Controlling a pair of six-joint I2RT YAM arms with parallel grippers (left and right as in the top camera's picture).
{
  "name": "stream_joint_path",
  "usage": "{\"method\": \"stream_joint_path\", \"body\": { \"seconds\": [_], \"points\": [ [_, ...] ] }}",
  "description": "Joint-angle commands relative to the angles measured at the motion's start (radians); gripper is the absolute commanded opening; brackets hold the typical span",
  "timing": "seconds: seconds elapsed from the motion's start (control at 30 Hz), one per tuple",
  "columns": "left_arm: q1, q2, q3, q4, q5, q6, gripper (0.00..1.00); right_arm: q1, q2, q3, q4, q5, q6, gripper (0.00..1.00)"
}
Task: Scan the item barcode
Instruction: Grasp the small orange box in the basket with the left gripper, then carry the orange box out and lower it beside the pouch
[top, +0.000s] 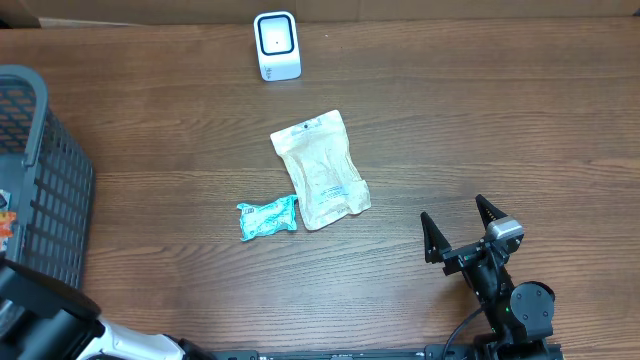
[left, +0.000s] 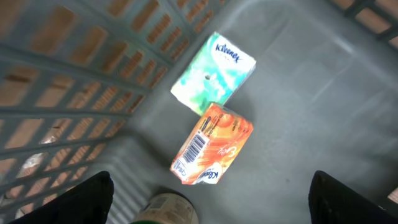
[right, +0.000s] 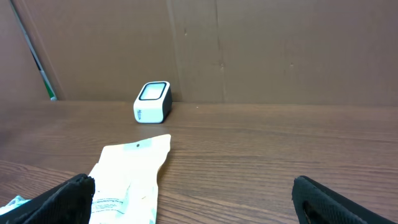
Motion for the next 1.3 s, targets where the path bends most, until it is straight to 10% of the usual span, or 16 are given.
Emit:
{"method": "stream_joint_path", "body": {
  "seconds": [0.0,0.27,0.63,0.83,1.27],
  "points": [
    [0.007,0.06,-0.005,0.011,-0.017,0.021,0.85,-0.003,-0.007,-0.01,0.005,-0.001,0.002,1.0],
    [0.013,0.166,-0.005,0.058,-0.008,0.025,0.88,-0.003,-0.007,-0.01,0.005,-0.001,0.002,1.0],
    [0.013,0.265,-0.006,0.045,0.046,0.024,0.61,-0.003,-0.007,-0.01,0.005,-0.001,0.002,1.0],
    [0.003,0.265,-0.006,0.056,0.047,0.005,0.04,-0.003,-0.007,-0.01,0.004,-0.001,0.003,1.0],
    [-0.01,0.169,0.224,-0.072,0.233,-0.155,0.04,-0.003,-0.007,-0.01,0.005,-0.001,0.002,1.0]
  ]
}}
